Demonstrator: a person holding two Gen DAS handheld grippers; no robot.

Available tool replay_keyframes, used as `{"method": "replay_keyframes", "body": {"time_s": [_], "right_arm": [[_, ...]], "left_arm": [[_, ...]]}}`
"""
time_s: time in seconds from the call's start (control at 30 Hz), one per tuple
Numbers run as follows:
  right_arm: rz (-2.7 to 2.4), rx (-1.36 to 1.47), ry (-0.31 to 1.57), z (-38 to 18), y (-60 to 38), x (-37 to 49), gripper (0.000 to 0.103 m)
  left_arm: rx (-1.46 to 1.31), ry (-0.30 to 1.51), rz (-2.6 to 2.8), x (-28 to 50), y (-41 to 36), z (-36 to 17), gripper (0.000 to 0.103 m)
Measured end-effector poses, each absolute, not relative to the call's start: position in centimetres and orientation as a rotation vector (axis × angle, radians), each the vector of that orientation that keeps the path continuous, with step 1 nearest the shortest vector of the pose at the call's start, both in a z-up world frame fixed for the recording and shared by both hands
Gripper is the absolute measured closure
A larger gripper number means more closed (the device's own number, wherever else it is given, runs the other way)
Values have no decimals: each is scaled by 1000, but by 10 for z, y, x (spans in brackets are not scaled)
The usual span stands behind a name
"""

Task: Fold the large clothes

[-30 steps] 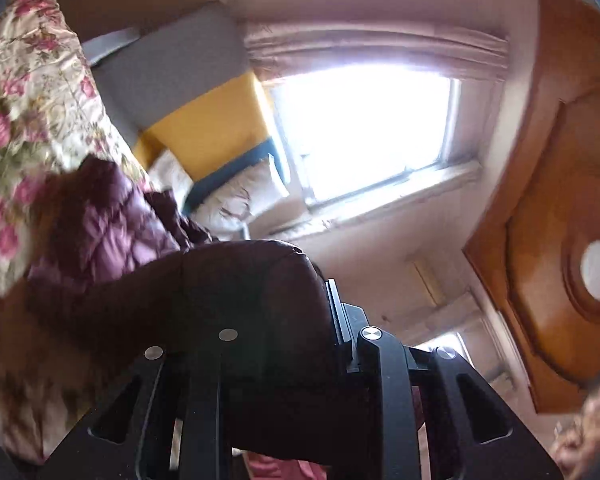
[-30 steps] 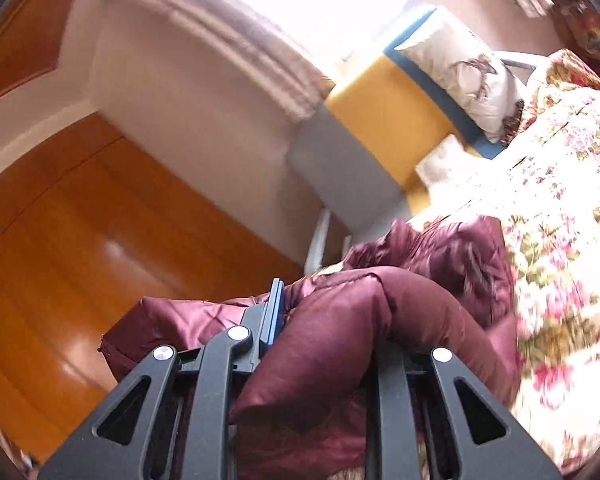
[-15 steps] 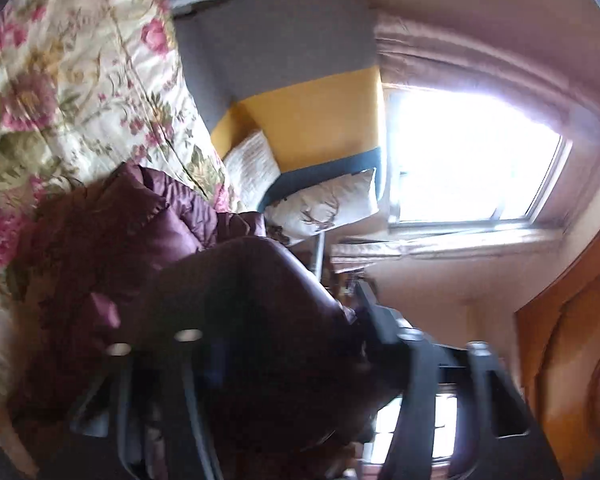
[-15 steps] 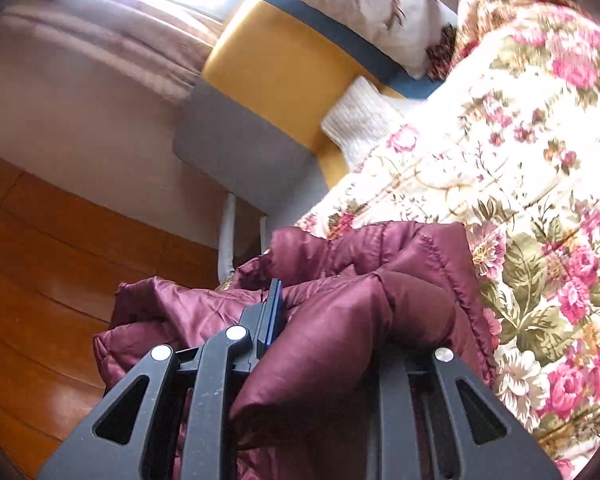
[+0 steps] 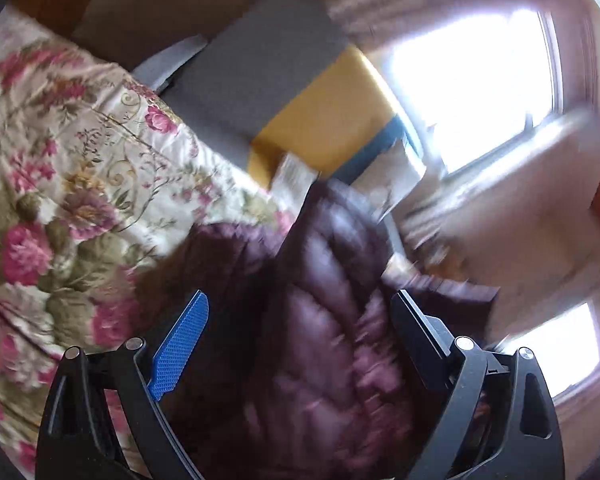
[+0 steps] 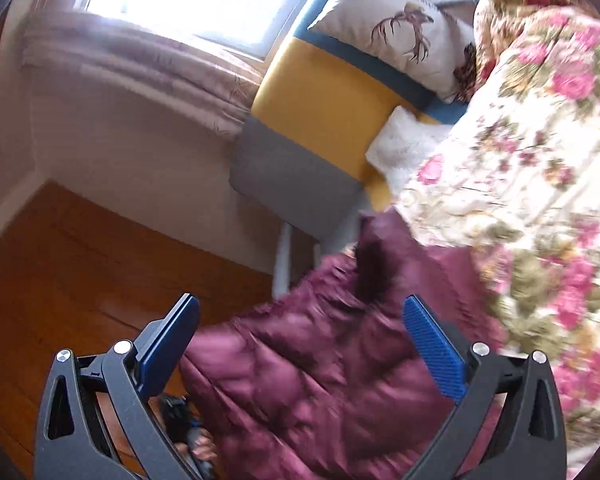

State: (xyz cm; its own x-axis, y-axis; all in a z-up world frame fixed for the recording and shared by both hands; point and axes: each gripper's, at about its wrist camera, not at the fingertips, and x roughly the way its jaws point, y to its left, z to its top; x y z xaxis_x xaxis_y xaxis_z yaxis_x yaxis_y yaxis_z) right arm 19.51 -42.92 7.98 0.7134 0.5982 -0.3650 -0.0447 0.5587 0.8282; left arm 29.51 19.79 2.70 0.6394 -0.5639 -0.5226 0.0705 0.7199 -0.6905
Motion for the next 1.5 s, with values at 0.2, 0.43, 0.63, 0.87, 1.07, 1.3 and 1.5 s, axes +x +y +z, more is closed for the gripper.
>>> {"method": "replay_keyframes", "body": {"time_s": [0.2,0.43,0.63,0.87,1.07,1.3,1.5], "right_arm": [[361,768,822,31,-409,139,5],[406,762,827,33,-385,124,78],[450,542,890,72,-372,66,83],[331,535,1021,22,-367,35,69],[268,440,867,60,-371,20,34],[223,293,764,83,-342,28,31],[197,310,811,45,-314,79,33]], "left_arm": [[-447,896,-458,282,147,-14,17],[-512,842,-510,242,159,-7,84],[-616,807,-566,141,180,-3,87],[-601,911,-495,61,172,-30,75],[-344,1000,-527,63,139,-6,48],[-320,958,-547,57,123,-26,5],[-242,883,-548,40,121,-59,4]]}}
